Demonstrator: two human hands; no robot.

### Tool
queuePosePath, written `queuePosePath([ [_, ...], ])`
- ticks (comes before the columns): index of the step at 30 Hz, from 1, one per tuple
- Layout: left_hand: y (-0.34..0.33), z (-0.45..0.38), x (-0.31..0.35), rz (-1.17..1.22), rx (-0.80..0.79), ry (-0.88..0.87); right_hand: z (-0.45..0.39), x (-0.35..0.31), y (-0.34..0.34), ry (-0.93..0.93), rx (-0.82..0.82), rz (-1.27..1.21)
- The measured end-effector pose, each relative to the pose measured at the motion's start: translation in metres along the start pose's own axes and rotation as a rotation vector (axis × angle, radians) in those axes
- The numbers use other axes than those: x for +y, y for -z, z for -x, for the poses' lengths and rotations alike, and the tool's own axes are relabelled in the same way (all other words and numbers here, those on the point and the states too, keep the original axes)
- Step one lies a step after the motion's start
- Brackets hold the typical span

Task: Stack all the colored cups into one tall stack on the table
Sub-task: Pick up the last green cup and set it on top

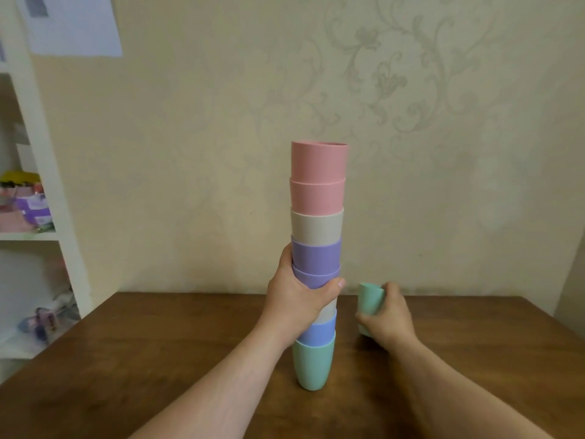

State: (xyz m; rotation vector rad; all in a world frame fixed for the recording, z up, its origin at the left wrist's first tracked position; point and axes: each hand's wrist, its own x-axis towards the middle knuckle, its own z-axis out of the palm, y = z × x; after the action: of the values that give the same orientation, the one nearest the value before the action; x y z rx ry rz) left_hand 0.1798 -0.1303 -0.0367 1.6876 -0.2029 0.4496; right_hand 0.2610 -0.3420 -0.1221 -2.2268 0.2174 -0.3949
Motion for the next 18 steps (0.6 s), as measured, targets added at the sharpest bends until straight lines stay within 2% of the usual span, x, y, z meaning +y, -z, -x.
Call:
queuePosePath([
  [3,0.004,0.002,0.004,-0.024,-0.008,0.023,0.037,0.011,0.007,0.167,-0.010,0.097],
  [8,0.007,0.011,0.011,-0.019,0.006,0.063,0.065,0.001,0.036,0.120,0.038,-0.021],
  [12,0.010,0.020,0.015,-0.041,-0.014,0.056,0.056,-0.076,0.101,0.135,0.159,-0.299],
  [18,0.014,0.029,0.025,-0.043,-0.056,0.075,0.073,-0.234,0.199,0.394,0.226,-0.605],
])
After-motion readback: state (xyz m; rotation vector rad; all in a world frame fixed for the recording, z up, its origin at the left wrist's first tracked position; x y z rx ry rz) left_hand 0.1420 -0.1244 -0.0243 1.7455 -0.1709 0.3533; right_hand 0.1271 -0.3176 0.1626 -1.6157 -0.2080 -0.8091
